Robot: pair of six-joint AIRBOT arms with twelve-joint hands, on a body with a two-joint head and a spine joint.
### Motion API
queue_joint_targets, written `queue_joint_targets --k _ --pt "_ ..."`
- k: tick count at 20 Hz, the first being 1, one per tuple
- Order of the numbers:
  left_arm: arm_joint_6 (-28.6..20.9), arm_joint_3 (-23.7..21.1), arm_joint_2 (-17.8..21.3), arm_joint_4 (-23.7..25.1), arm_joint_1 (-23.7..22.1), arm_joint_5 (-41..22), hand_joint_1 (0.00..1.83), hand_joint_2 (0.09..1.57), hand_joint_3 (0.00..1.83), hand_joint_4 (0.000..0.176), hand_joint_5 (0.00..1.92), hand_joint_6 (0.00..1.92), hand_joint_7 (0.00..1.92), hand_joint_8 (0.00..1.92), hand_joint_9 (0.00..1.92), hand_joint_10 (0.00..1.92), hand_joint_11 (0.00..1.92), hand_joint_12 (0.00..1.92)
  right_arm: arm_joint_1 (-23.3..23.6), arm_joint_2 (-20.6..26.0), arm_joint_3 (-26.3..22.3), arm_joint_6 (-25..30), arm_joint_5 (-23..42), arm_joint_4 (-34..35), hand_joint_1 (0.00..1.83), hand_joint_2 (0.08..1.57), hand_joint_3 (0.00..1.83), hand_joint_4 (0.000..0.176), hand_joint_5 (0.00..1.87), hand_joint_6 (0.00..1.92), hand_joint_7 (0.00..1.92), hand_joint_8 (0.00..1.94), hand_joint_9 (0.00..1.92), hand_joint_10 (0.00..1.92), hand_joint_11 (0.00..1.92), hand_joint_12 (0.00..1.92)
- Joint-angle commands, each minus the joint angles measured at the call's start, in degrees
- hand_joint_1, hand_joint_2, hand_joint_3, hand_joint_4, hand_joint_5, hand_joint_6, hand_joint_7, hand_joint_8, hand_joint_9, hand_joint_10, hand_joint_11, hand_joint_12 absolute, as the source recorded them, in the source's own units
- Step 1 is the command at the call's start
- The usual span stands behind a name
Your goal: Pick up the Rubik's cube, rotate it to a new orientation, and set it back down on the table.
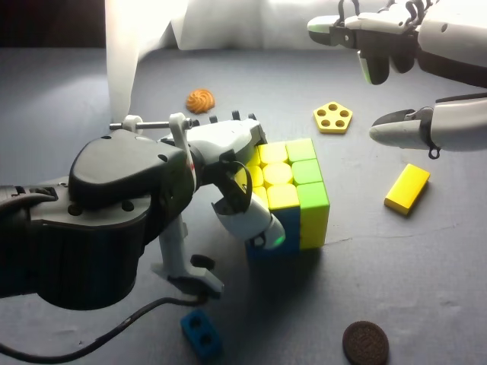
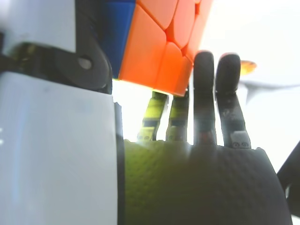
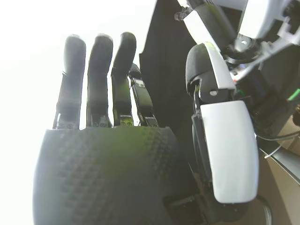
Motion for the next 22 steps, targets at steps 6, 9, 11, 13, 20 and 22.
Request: queue_joint_targets --k 6,9,11,13,20,22 --pt "-1.84 0.24 0.2 4.28 0.9 0.11 0.71 1.05 0.0 0.03 0.11 0.0 0.21 0.0 0.24 0.05 0.0 0.86 0.75 0.08 0.05 -0.07 5.94 0.24 0.69 1.23 0.0 0.0 0.07 0.02 0.33 1.47 0.31 1.86 0.2 1.92" --pt "-1.94 0.13 0.2 4.28 1.05 0.12 0.55 0.98 0.0 0.055 0.0 0.0 0.01 0.0 0.02 0.0 0.0 0.26 0.72 0.01 0.04 -0.24 5.94 0.23 0.67 1.23 0.0 0.0 0.08 0.01 0.33 1.48 0.31 1.87 0.21 1.92" --pt "-1.94 0.07 0.21 4.27 1.02 0.12 0.48 0.94 0.0 0.077 0.0 0.0 0.0 0.0 0.0 0.0 0.0 0.03 0.62 -0.05 0.04 -0.39 5.94 0.22 0.65 1.24 0.0 0.0 0.06 0.0 0.31 1.51 0.3 1.88 0.21 1.92" --pt "-1.94 -0.07 0.28 4.05 0.93 0.11 0.45 0.9 0.0 0.089 0.0 0.0 0.0 0.0 0.0 0.0 0.0 0.0 0.48 -0.07 0.03 -0.5 5.94 0.21 0.66 1.24 0.0 0.0 0.07 0.01 0.32 1.5 0.31 1.87 0.22 1.92" --pt "-0.95 -1.17 1.42 3.44 0.6 0.1 0.39 0.84 0.0 0.111 0.0 0.0 0.0 0.0 0.0 0.0 0.0 0.0 0.09 -0.17 0.02 -0.62 6.07 0.17 0.66 1.24 0.0 0.0 0.05 0.0 0.28 1.52 0.28 1.89 0.2 1.92" --pt "1.91 -1.57 2.32 2.52 -0.45 0.32 0.4 0.84 0.0 0.11 0.0 0.0 0.0 0.0 0.0 0.0 0.0 0.0 0.0 -0.17 0.02 -0.64 6.2 0.16 0.66 1.24 0.0 0.0 0.07 0.01 0.28 1.47 0.27 1.86 0.18 1.92"
